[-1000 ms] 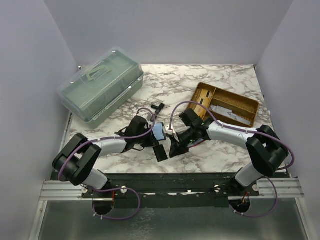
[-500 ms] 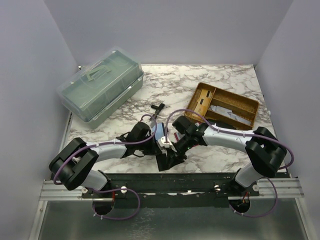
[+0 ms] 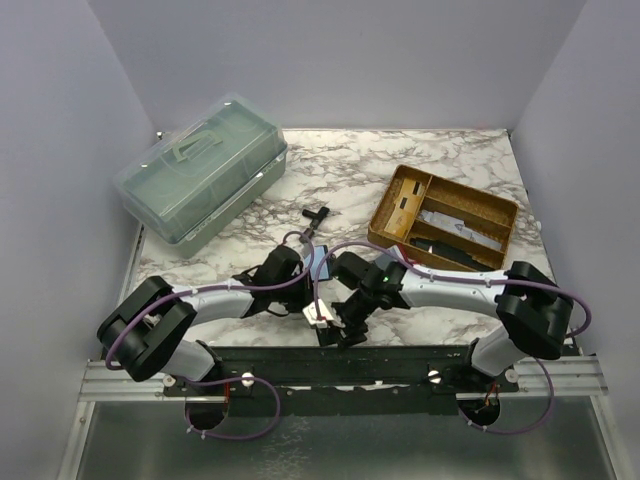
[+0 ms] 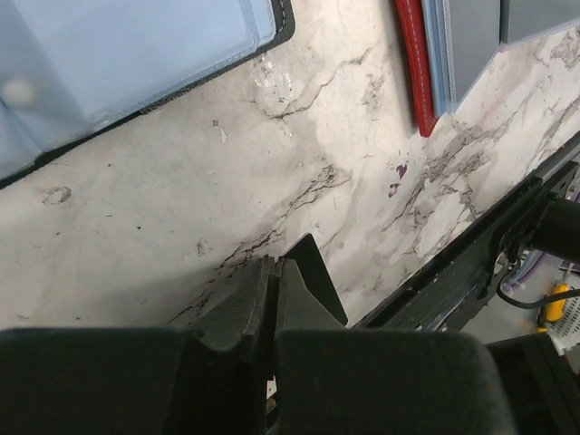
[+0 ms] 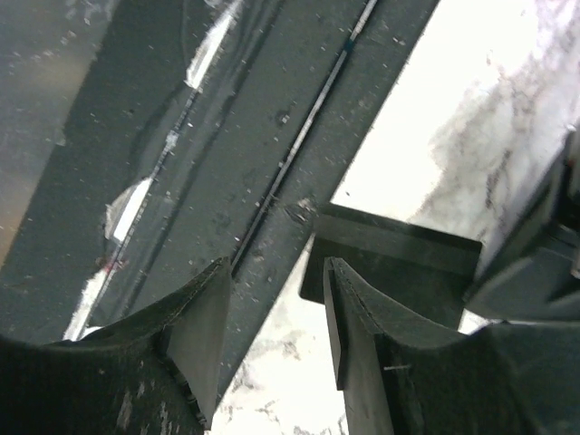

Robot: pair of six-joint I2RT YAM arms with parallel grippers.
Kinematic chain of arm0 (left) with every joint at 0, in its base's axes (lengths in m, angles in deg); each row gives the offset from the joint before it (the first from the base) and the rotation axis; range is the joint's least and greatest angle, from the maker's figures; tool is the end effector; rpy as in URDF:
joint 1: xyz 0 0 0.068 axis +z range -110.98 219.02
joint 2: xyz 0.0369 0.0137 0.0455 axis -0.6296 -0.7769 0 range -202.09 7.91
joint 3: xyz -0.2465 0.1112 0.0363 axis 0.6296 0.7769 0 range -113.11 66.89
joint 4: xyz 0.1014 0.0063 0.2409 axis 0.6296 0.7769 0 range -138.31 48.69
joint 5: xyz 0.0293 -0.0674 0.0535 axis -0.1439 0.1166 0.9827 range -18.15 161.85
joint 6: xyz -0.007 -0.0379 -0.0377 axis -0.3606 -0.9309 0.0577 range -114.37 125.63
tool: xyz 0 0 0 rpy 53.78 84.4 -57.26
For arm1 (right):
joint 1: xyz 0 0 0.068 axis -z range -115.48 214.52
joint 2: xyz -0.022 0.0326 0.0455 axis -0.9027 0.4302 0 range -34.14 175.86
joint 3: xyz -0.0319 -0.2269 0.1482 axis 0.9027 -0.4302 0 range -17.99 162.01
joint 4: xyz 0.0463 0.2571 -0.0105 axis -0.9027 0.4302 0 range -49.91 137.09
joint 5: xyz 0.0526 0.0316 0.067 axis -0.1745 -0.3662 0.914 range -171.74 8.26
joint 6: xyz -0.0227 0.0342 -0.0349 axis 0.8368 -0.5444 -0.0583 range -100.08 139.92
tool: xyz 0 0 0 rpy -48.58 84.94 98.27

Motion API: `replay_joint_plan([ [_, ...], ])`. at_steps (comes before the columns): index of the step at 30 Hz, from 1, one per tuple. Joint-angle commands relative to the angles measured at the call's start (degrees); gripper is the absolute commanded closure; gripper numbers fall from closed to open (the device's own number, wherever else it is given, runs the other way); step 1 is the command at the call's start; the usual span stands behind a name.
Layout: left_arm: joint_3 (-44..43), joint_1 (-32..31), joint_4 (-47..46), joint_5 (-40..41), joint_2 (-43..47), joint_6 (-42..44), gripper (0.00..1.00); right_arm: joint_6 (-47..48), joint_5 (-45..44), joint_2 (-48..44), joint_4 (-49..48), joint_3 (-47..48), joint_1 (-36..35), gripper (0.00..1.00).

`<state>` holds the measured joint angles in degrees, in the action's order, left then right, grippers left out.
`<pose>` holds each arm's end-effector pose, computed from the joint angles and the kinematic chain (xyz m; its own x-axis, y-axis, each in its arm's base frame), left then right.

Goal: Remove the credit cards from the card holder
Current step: Pick up the credit card at the corner of the board.

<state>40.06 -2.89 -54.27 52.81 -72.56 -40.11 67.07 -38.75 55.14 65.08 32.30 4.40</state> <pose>0.1726 -0.1706 0.1326 -0.9533 -0.0540 -0.2971 0.1607 0.7422 -0.6506 0.1228 0.2624 0.1802 0.2698 -0.6070 -0.7475 -0.8608 -0.4999 0.0952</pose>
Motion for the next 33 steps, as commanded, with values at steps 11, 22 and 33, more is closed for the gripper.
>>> replay_joint_plan([
  [11,2.2,-0.9,5.9,1.7,1.2,-2.3,1.00,0.6,-16.1,-6.7,-7.8,-4.6,-5.0,0.43],
  [22,1.7,-0.9,7.5,3.9,2.0,-3.9,0.93,-5.4,-28.9,-7.1,-21.0,-12.1,-13.3,0.39],
  [33,1.9,-0.8,7.5,5.1,4.3,-5.5,0.83,-6.2,-35.0,-5.9,-27.4,-14.9,-18.0,0.39],
])
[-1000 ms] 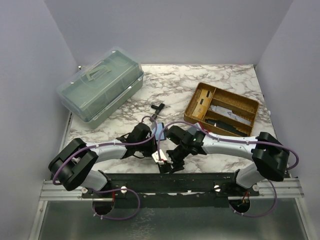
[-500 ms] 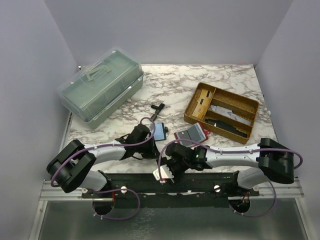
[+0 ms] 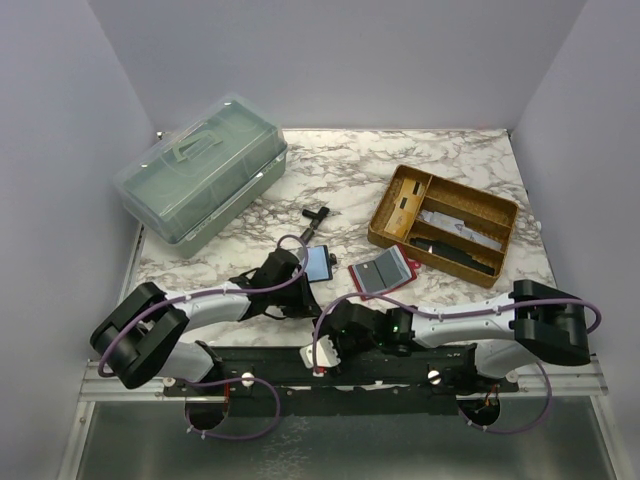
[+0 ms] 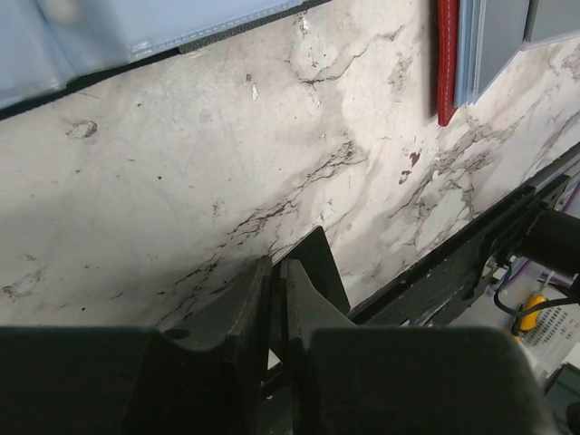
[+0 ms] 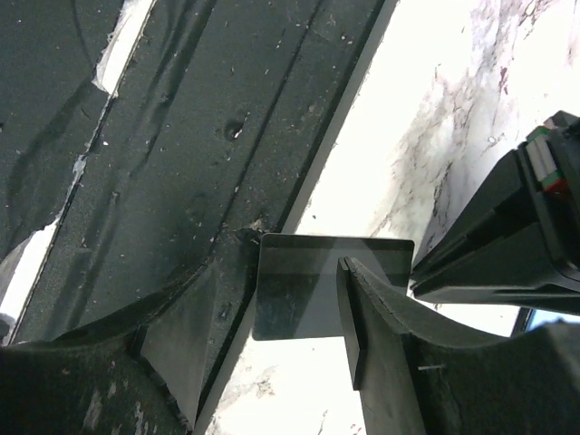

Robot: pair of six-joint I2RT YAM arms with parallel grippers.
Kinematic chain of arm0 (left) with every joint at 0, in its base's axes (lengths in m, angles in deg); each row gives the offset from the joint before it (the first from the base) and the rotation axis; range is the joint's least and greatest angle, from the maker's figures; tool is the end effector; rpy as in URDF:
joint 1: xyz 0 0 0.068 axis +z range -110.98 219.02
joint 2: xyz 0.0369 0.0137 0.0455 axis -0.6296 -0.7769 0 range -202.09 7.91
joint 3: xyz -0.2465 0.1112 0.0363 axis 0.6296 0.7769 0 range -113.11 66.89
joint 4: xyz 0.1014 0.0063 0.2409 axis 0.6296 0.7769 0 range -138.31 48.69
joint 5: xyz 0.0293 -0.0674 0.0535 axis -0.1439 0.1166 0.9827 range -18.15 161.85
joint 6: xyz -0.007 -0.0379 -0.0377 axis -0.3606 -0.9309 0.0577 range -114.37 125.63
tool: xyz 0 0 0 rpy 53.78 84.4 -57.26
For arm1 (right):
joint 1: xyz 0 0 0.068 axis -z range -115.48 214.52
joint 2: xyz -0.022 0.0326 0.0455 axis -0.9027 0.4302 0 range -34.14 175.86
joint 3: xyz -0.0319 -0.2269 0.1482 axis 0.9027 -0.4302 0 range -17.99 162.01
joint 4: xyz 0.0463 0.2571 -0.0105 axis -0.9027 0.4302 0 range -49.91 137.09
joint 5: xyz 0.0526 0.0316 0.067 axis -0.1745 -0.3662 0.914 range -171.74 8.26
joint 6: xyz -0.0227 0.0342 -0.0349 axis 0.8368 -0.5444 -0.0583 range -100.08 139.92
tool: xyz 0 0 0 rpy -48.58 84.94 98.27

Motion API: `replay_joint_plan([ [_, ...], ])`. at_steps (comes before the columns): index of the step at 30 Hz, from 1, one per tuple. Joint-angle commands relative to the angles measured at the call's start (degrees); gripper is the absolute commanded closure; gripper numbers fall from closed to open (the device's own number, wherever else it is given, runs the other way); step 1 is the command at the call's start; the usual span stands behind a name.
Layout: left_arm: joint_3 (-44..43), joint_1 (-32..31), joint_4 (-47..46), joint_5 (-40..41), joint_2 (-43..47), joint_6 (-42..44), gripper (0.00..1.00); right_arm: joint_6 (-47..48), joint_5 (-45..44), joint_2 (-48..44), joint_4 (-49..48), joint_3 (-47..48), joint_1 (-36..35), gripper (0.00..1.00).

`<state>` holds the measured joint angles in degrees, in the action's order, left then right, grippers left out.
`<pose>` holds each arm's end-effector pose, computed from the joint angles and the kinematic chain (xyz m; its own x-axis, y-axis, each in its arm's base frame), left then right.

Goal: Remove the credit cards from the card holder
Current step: Pick up the credit card at the corner of the board.

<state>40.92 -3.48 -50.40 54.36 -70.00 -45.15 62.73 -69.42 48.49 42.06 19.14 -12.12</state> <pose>0.1642 -0.1652 0.1333 -0.9662 -0.1167 -0.2297 0.0612 0.7618 -0.6449 0.0560 0.2684 0.1626 0.5437 -0.5841 -0.6026 -0.8374 -0.4247 -0.3440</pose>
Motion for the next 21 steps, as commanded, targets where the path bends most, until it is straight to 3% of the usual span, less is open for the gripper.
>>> replay_joint_plan([
  [1,1.2,-0.2,3.7,3.7,2.1,-0.6,0.82,-2.0,-4.9,0.9,-4.8,-2.1,-1.6,0.39],
  [17,1.9,-0.2,5.4,5.5,7.4,-2.2,0.76,-0.4,-10.8,3.1,-14.7,-7.9,-2.5,0.46],
  [21,2.8,-0.1,5.8,6.0,9.3,-2.9,0.76,-0.6,-11.3,3.7,-16.4,-9.1,-2.6,0.57],
])
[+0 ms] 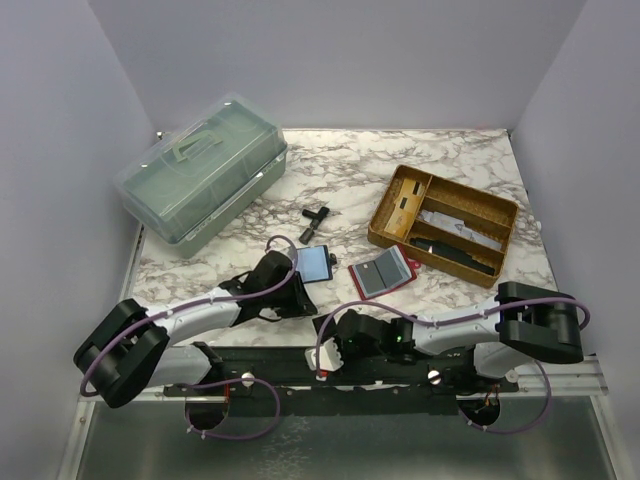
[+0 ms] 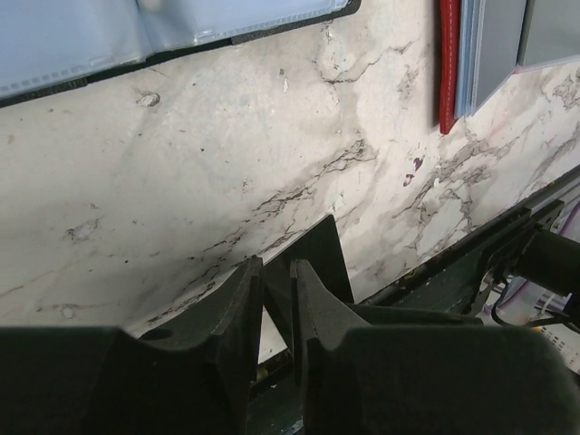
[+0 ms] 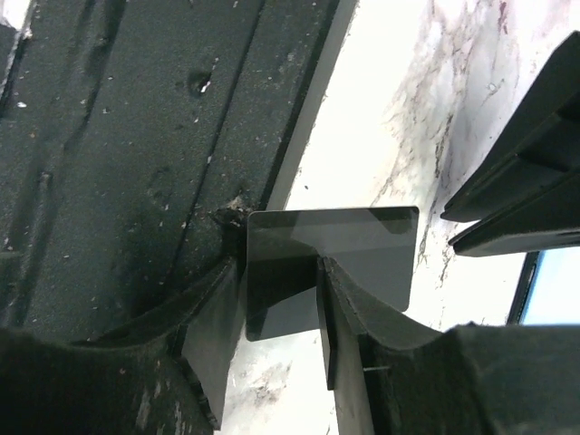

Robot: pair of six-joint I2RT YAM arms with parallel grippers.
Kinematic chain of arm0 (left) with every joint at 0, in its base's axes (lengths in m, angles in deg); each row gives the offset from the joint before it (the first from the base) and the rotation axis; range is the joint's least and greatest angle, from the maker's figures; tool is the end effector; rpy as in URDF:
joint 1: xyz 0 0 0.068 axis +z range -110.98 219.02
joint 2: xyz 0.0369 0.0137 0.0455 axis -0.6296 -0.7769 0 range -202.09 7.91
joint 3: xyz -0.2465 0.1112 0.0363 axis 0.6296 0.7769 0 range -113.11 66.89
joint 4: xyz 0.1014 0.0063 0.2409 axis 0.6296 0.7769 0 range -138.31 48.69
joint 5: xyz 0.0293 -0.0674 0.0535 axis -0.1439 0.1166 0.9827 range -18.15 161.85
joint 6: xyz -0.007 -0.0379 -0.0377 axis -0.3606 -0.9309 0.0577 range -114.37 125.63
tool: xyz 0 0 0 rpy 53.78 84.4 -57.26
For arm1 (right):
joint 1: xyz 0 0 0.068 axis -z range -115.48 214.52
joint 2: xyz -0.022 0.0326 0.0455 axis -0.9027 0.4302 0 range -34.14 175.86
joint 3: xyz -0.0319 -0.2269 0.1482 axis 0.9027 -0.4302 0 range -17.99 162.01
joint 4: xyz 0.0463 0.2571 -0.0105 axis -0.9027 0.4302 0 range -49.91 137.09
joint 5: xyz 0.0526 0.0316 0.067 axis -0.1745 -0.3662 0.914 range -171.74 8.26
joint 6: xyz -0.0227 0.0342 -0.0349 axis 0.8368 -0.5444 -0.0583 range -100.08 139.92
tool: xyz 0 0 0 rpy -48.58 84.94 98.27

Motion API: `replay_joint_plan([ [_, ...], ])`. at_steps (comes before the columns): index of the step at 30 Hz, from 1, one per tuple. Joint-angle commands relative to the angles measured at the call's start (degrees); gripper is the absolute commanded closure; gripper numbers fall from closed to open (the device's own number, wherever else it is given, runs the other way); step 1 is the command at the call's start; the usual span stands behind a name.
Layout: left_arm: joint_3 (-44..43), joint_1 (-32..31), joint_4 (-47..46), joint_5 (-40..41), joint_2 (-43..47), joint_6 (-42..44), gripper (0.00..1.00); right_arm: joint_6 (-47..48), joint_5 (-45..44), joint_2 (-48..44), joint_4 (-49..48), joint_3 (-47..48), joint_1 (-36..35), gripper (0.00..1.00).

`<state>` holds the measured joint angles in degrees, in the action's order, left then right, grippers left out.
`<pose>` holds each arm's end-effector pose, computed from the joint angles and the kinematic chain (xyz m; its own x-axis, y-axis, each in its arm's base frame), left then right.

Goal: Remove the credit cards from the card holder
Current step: Pick up the credit card at the corner of the board.

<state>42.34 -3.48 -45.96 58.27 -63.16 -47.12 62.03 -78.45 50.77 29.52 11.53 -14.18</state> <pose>0.1550 -0.1535 0.1450 -0.9496 -0.1793 -0.2573 0.0244 0.7756 -0.6307 0.0495 0.2580 0.1318 0.5594 -0.6173 -0.5532 -0.8248 -0.3481 -0.4456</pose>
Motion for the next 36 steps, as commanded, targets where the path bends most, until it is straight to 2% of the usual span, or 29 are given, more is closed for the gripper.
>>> replay_joint_plan([
  [1,1.6,-0.1,1.4,2.3,3.0,-1.2,0.76,0.0,-2.4,1.4,-4.0,-1.6,-0.6,0.59],
  [4,2.3,-0.1,1.6,2.6,4.4,-1.8,0.76,-0.4,-2.4,1.3,-3.6,-1.5,-0.5,0.67],
  [10,2.6,-0.1,2.5,2.9,6.6,-2.2,0.76,-2.1,-1.7,0.6,0.1,0.5,-0.6,0.76],
  [22,1.0,0.0,5.1,3.9,10.8,-2.2,0.75,-5.2,-0.6,-1.0,10.0,7.6,-0.5,0.83],
  [25,0.6,0.1,6.5,4.9,12.6,-2.3,0.75,-5.4,-0.6,-1.4,10.5,8.3,-0.4,0.93],
  [36,0.6,0.7,11.7,9.4,22.5,-3.3,0.74,-4.6,0.2,-2.1,13.9,11.6,4.3,0.97],
])
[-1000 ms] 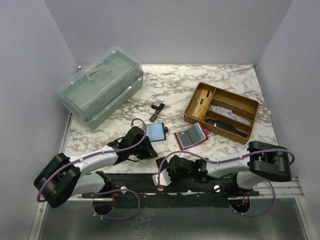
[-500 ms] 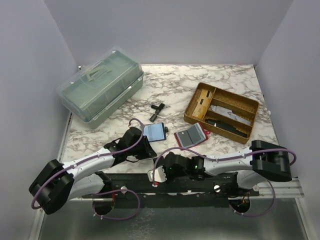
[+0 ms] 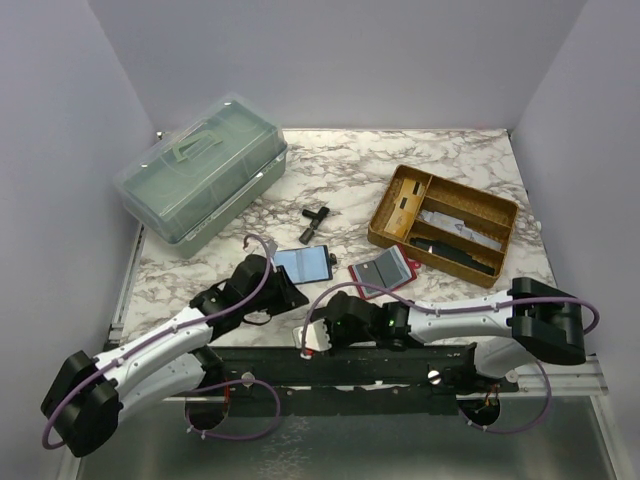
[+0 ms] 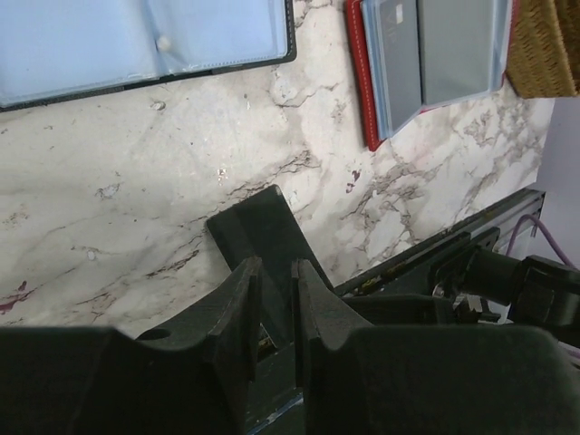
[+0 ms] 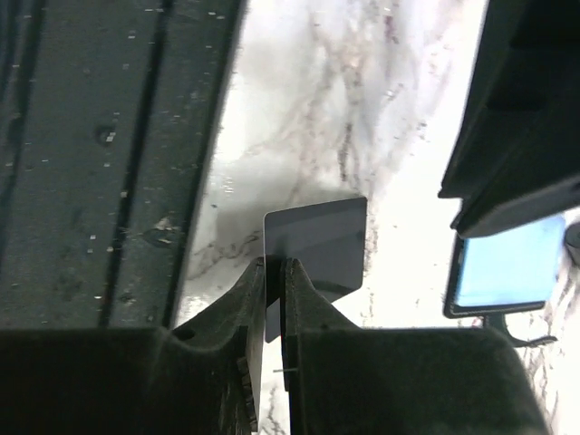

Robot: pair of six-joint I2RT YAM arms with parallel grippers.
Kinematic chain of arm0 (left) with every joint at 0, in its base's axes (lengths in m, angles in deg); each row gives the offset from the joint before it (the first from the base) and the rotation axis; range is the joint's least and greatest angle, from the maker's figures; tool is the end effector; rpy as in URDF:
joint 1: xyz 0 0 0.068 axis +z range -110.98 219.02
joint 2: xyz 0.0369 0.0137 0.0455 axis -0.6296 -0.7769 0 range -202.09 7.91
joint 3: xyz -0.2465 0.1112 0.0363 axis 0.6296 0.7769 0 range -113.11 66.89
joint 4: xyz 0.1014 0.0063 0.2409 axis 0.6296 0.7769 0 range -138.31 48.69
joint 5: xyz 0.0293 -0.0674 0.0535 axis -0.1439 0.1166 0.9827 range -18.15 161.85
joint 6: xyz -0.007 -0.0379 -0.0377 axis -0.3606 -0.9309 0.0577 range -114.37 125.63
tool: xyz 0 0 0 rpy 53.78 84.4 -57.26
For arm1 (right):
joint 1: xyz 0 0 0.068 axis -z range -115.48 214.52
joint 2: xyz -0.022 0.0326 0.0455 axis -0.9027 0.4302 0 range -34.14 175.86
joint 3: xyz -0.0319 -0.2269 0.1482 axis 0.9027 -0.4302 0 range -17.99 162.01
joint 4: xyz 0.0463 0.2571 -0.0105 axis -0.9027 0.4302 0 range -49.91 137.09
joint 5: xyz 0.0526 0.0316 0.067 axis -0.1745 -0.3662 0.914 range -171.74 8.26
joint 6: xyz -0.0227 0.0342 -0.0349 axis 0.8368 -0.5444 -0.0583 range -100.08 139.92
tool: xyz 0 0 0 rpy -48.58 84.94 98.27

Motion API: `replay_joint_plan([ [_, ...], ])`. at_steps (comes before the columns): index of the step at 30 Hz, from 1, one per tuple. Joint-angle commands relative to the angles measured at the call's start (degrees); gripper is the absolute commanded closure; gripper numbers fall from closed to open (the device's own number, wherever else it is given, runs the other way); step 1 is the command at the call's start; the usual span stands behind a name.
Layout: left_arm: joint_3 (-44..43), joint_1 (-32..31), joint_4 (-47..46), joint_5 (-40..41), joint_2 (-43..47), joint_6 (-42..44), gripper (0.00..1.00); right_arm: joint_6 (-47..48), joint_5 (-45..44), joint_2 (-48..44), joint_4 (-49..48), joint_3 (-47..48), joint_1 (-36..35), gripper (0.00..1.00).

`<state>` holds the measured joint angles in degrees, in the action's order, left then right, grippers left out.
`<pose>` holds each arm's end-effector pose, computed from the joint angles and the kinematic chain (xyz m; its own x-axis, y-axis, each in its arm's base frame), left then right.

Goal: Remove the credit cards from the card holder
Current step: Pick up the credit card at the corner of the board, then place the credit card in the storage box.

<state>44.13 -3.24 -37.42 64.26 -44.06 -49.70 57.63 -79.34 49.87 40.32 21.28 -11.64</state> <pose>0.1331 -0.1274 0.1839 -0.8810 -0.3010 -0.3651 0.0297 0.7349 -0.6776 0.0670 0.2782 0.1689 0.4640 -0.6716 -0.5776 -0.8765 -0.2536 -0.4093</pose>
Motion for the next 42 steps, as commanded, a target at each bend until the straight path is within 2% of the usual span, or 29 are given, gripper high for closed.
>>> replay_joint_plan([
  [1,-1.2,0.4,3.5,3.8,4.2,-0.9,0.74,0.0,1.1,-1.2,3.2,2.1,2.3,0.98],
  [9,-1.2,0.5,4.6,7.1,9.2,-0.9,0.72,1.2,2.5,-1.3,3.6,4.8,8.1,0.99],
  [18,-0.8,0.6,4.6,10.5,14.1,0.7,0.62,-1.0,7.8,-1.0,5.9,8.2,16.7,1.00],
  [29,-1.3,0.7,1.2,9.7,12.1,2.1,0.59,-7.6,17.9,-4.2,16.4,13.6,23.2,1.00],
  [36,-0.6,0.8,-6.1,8.7,10.2,2.1,0.55,-12.8,25.3,-9.5,23.7,16.0,31.8,1.00],
  [39,0.2,0.9,-12.3,8.1,8.5,1.4,0.47,-14.6,28.4,-12.6,27.0,16.5,36.8,1.00],
  [42,1.0,1.0,-17.8,8.5,6.2,0.2,0.33,-17.2,31.9,-14.8,29.7,18.2,43.2,1.00],
])
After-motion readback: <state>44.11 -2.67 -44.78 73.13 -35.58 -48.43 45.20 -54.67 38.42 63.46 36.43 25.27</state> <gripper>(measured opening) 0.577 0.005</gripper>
